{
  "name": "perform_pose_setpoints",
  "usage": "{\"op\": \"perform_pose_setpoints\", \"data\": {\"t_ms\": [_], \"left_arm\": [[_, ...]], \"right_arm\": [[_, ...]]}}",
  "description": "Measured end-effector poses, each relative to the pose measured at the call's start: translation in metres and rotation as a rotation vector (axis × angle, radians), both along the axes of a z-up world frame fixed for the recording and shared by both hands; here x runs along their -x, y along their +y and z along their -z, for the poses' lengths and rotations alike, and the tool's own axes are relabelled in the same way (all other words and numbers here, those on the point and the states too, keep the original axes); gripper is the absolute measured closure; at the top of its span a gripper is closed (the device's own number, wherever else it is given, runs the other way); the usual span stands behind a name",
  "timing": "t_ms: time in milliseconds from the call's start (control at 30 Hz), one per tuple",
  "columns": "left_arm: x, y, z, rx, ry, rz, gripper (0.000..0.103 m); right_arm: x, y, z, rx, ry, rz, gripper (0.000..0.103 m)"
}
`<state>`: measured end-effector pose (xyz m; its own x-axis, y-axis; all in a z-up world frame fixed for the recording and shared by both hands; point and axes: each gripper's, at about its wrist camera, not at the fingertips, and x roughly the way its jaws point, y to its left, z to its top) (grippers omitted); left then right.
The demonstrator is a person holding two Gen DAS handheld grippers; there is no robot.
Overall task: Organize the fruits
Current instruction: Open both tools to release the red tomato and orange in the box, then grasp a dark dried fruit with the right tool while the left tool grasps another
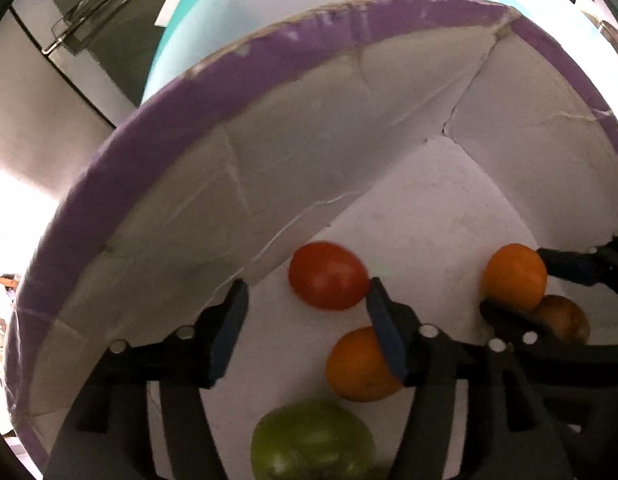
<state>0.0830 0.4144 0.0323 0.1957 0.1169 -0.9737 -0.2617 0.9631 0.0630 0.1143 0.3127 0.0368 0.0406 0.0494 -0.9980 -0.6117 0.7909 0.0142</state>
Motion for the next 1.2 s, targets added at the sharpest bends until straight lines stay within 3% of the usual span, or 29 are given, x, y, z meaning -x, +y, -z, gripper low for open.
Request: {"op": "perform_pose_setpoints", "data": {"t_ms": [133,267,333,500,600,633,733,900,1200], "left_arm": [[0.009,0.007,-0.004,-0.004,-0.005,-0.025,0.029],[0.023,0.013,-0.021,-0.044,-0.042,-0.054,0.023],[0.036,0.016,-0.036,-0.057,-0.085,-0.083,0.02],[0.07,0.003,-0.105,-0.161,-0.299,-0.147,0.008],[0.082,-0.032,-0.15,-0.225,-0.434,-0.143,0.002],[0.091,-0.049,-0.165,-0.247,-0.486,-0.134,0.002],[0.104,-0.102,-0.188,-0.25,-0.551,-0.081,0.002],[0.114,-0.19,-0.204,-0.205,-0.553,-0.025,0.002],[0.143,-0.322,-0.187,-0.188,-0.512,0.152,0.002]], "right_arm": [[0.01,-0.004,-0.007,-0.023,-0.03,0.003,0.044],[0.026,-0.009,-0.034,-0.096,-0.117,-0.001,0.035],[0.034,-0.014,-0.052,-0.14,-0.158,0.007,0.031],[0.07,-0.051,-0.116,-0.282,-0.294,0.027,0.02],[0.095,-0.093,-0.154,-0.315,-0.392,0.029,0.016],[0.085,-0.103,-0.164,-0.319,-0.406,0.03,0.016],[0.109,-0.155,-0.187,-0.329,-0.452,0.065,0.016],[0.119,-0.236,-0.196,-0.315,-0.475,0.141,0.016],[0.161,-0.373,-0.176,-0.27,-0.472,0.3,0.016]]}}
